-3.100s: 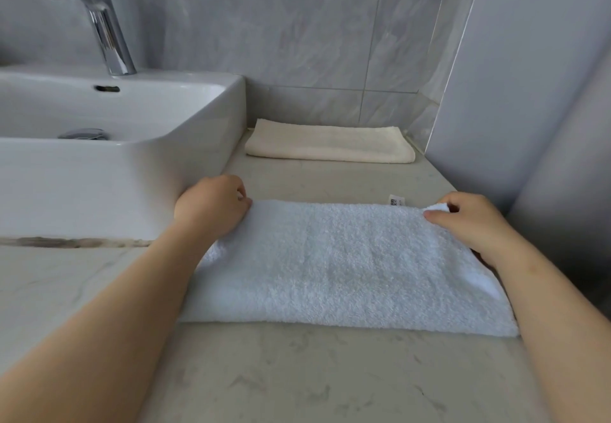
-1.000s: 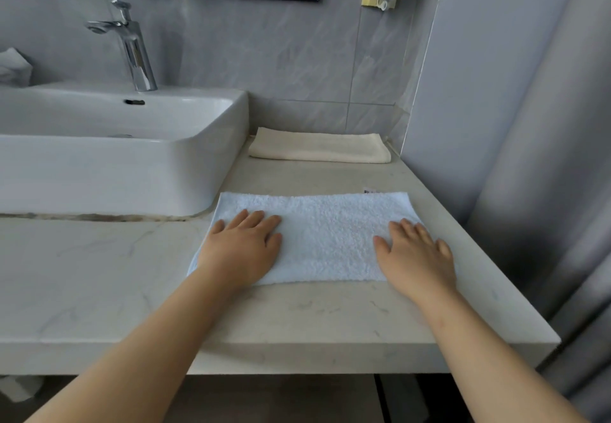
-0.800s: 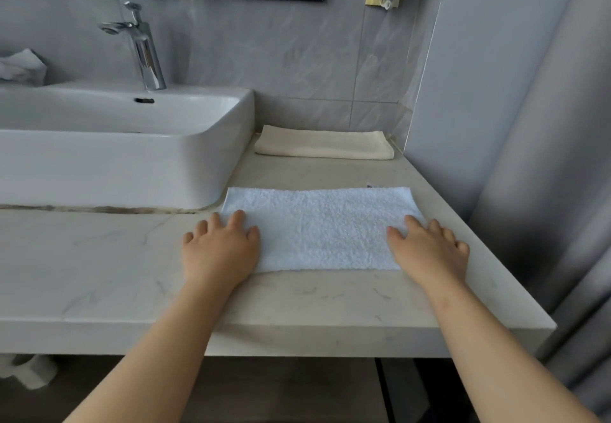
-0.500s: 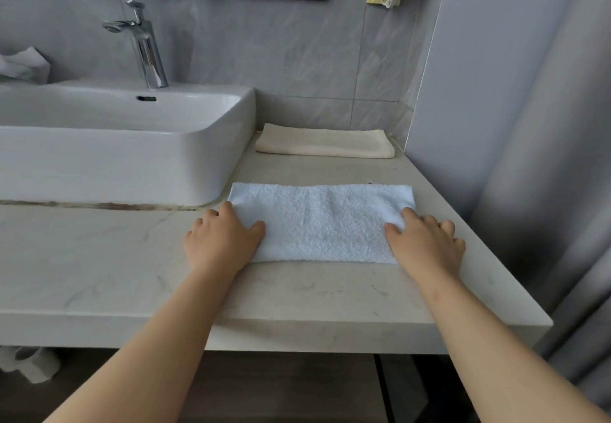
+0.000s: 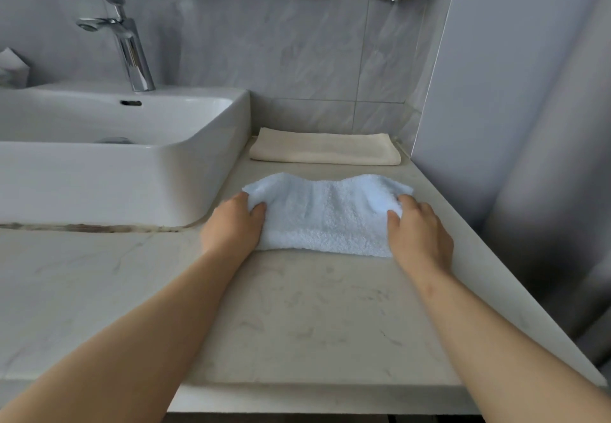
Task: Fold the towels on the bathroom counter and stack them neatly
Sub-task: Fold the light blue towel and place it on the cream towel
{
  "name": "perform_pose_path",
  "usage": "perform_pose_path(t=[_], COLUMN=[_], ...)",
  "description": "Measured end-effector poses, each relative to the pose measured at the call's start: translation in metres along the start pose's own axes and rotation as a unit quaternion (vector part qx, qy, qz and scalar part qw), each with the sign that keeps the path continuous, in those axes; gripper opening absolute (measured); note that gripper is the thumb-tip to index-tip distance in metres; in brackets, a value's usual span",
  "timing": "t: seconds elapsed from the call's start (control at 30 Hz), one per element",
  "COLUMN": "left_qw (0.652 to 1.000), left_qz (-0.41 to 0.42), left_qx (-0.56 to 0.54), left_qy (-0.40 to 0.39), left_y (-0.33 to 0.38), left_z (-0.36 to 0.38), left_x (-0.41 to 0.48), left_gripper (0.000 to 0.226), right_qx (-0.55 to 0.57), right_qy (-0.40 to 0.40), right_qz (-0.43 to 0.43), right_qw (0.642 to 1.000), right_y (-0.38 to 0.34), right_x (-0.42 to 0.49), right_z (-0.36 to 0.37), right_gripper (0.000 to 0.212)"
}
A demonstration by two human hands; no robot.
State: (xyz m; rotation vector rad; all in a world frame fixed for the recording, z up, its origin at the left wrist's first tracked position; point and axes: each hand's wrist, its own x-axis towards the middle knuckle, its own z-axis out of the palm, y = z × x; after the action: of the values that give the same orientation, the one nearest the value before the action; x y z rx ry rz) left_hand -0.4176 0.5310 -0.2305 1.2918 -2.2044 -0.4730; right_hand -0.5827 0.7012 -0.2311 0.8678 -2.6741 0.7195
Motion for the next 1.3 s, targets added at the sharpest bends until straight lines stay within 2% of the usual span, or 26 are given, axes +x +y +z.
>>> perform_pose_path(t=[0.13, 0.3, 0.43, 0.63, 0.83, 1.3], left_qw=[0.995, 0.983, 0.98, 0.973, 0.979, 0.987], left_qz=[-0.006, 0.001, 0.016, 0.033, 0.028, 0.035], left_qx=[-0.079, -0.12, -0.118, -0.106, -0.065, -0.059], left_qy=[0.065, 0.136, 0.162, 0.202, 0.193, 0.148], left_y=[0.007, 0.021, 0.029, 0.034, 0.046, 0.049], left_z=[0.009, 0.029, 0.048, 0.07, 0.071, 0.09], left_x=[0.022, 0.063, 0.107, 0.172, 0.211, 0.272], left_gripper=[0.037, 0.032, 0.031, 0.029, 0.03, 0.036], right_qx=[0.024, 0.076, 0.121, 0.117, 0.1, 0.036], right_qy=[0.072, 0.161, 0.181, 0.209, 0.217, 0.204], right_qz=[-0.021, -0.021, 0.002, -0.027, -0.036, -0.038], right_qw=[0.997, 0.984, 0.976, 0.971, 0.97, 0.978], right_y=[-0.003, -0.008, -0.014, -0.023, -0.027, -0.028], right_x=[0.023, 0.067, 0.11, 0.176, 0.216, 0.271], right_z=[0.011, 0.035, 0.055, 0.081, 0.091, 0.11], right_gripper=[0.04, 0.038, 0.039, 0.039, 0.039, 0.038])
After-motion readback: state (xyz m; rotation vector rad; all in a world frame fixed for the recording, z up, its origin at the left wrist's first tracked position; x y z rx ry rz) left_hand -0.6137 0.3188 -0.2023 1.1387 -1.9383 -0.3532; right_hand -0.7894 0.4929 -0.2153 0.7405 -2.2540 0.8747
